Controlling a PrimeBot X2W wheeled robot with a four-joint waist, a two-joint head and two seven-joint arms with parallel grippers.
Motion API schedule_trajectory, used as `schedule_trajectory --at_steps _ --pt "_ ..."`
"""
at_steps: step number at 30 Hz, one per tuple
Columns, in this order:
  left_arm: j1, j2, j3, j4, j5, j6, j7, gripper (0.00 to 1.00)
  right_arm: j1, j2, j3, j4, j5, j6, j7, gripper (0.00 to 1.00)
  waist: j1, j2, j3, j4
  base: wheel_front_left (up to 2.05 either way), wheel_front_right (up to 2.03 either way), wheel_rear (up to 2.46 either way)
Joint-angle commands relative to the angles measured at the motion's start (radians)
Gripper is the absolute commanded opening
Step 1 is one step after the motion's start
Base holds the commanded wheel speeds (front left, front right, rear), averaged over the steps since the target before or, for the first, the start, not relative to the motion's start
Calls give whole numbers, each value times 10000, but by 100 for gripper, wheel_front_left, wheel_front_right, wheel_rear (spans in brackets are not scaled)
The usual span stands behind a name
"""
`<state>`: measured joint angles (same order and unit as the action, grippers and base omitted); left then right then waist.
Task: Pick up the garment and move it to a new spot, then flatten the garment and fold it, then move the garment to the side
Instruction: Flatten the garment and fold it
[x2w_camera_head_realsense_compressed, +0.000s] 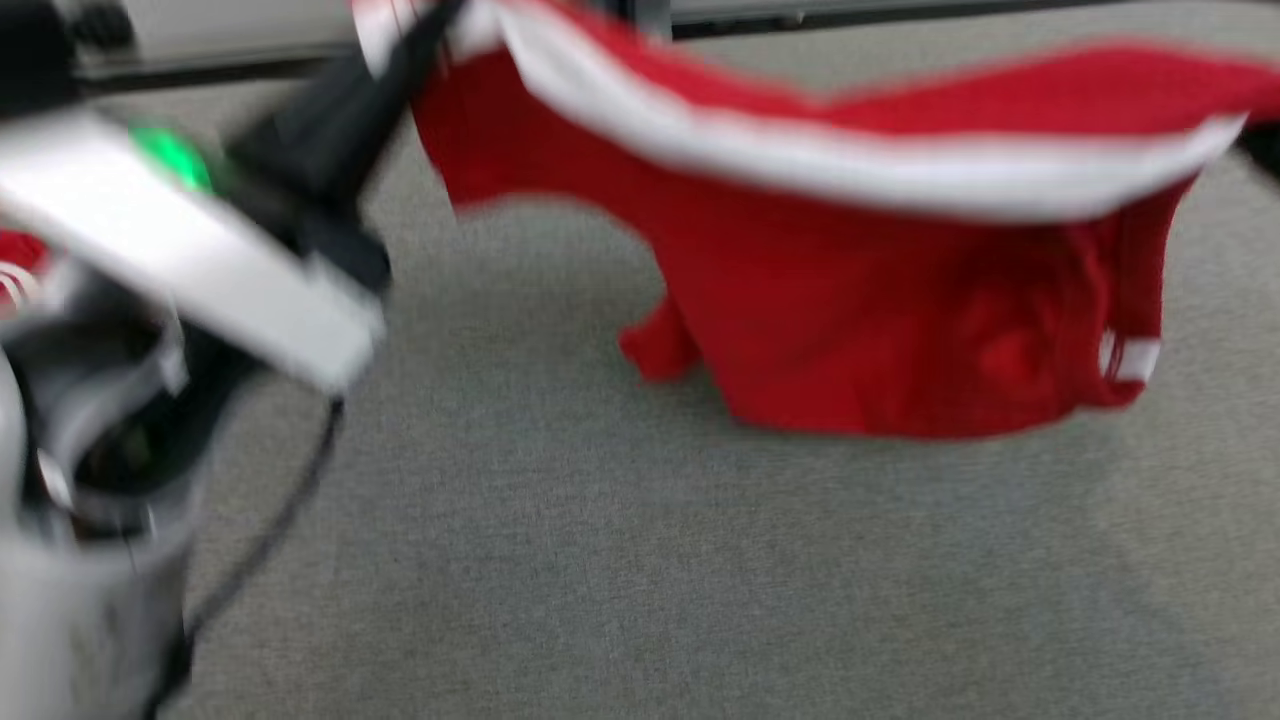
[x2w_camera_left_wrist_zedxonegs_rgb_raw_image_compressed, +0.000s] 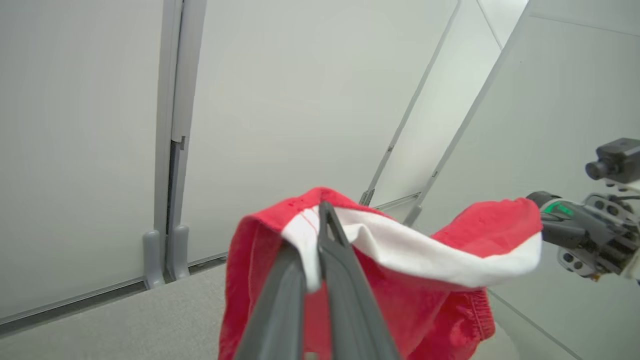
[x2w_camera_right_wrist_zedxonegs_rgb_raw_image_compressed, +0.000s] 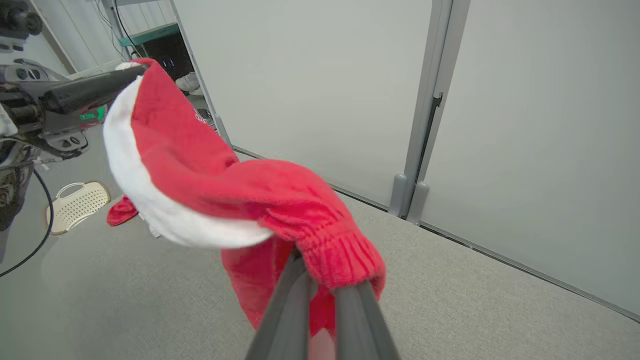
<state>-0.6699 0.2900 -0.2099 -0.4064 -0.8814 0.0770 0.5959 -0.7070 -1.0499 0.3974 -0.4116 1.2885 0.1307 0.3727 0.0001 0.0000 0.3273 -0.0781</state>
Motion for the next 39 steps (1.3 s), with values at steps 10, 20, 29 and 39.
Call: schedule_trajectory --at_steps 10,20,29,39 --pt "-7076 -1086 453 6332 1344 87 -2080 0 -7138 3563 1352 4660 -2822 2 663 0 -1 0 2602 766 0 0 0" --pt "-7689 -1789 156 10201 1782 -1343 -5182 0 -7901 4026 4293 7019 -3478 0 -2156 0 -1 0 3030 1221 0 0 0" --pt "-1623 -1768 -1178 9961 1694 -1993 -6346 0 -4023 1625 8212 5167 -2165 0 -4179 0 -1 0 1822 1262 0 0 0" --pt "5969 -1004 -772 5450 972 -273 -6407 0 547 -260 8839 3462 -1645 0 -4839 0 -1 0 -571 1227 0 0 0"
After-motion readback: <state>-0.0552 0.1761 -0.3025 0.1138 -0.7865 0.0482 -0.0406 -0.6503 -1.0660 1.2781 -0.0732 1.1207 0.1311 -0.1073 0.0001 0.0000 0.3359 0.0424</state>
